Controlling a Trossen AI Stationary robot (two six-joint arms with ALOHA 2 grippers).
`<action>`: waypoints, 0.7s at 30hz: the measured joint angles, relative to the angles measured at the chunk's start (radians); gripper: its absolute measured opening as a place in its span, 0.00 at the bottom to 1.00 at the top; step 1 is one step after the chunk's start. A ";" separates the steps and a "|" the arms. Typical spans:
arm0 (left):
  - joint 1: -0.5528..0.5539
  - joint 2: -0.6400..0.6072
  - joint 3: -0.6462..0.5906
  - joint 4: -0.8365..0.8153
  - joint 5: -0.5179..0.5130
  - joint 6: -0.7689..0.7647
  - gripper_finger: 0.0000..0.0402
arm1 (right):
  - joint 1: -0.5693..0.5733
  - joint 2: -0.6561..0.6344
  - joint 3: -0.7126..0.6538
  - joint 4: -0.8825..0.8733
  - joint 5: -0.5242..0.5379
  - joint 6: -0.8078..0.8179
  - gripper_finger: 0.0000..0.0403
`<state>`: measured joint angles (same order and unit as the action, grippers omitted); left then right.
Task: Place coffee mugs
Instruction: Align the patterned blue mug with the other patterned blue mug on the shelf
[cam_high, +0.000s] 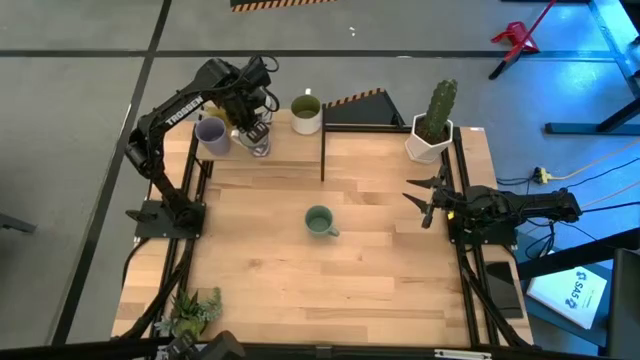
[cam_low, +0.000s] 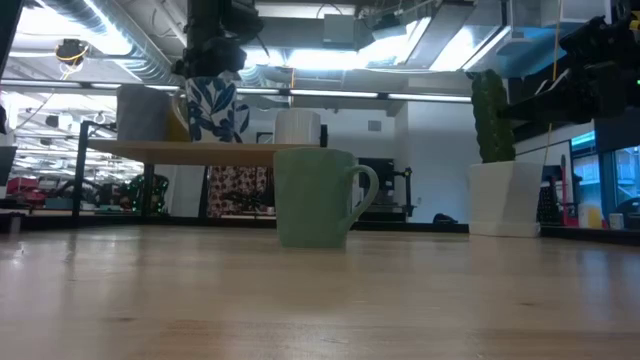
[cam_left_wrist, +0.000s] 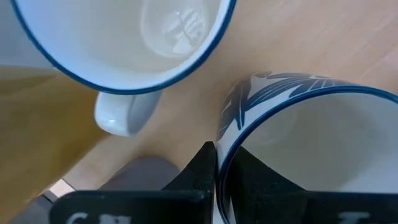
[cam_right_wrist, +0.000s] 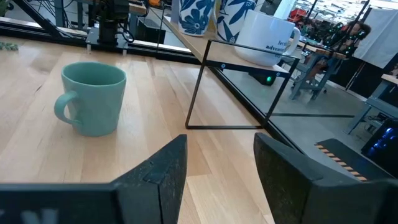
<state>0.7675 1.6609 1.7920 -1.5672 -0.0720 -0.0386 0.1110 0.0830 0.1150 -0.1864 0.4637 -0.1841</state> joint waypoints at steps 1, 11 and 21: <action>0.002 0.000 -0.003 0.000 0.003 0.003 0.04 | 0.000 0.000 0.000 0.000 0.000 0.000 0.44; 0.018 -0.007 -0.005 -0.006 -0.009 0.004 0.04 | 0.000 0.000 0.000 -0.002 0.029 0.000 0.44; 0.027 -0.005 -0.008 -0.005 -0.081 0.026 0.12 | 0.000 0.000 0.000 -0.003 0.031 0.000 0.44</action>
<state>0.7940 1.6558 1.7836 -1.5721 -0.1531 -0.0124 0.1112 0.0830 0.1150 -0.1890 0.4949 -0.1840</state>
